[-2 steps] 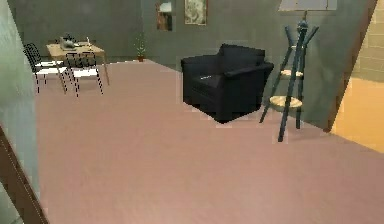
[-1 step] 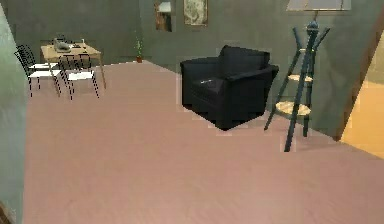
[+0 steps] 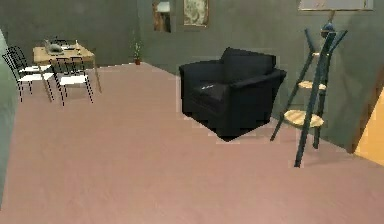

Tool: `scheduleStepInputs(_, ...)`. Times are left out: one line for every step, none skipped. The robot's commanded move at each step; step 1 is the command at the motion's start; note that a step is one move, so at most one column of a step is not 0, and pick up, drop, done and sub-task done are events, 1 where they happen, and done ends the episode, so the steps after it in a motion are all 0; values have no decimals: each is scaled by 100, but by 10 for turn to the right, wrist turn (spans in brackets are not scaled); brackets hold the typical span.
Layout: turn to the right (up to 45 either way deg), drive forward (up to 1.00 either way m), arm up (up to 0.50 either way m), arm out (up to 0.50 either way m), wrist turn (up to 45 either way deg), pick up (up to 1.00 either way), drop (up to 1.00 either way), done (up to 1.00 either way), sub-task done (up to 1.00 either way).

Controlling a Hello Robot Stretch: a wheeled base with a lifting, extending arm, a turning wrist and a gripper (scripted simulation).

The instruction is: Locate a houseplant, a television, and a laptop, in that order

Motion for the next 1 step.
scheduleStepInputs(-450,0,0,0,0,0,0,0,0)
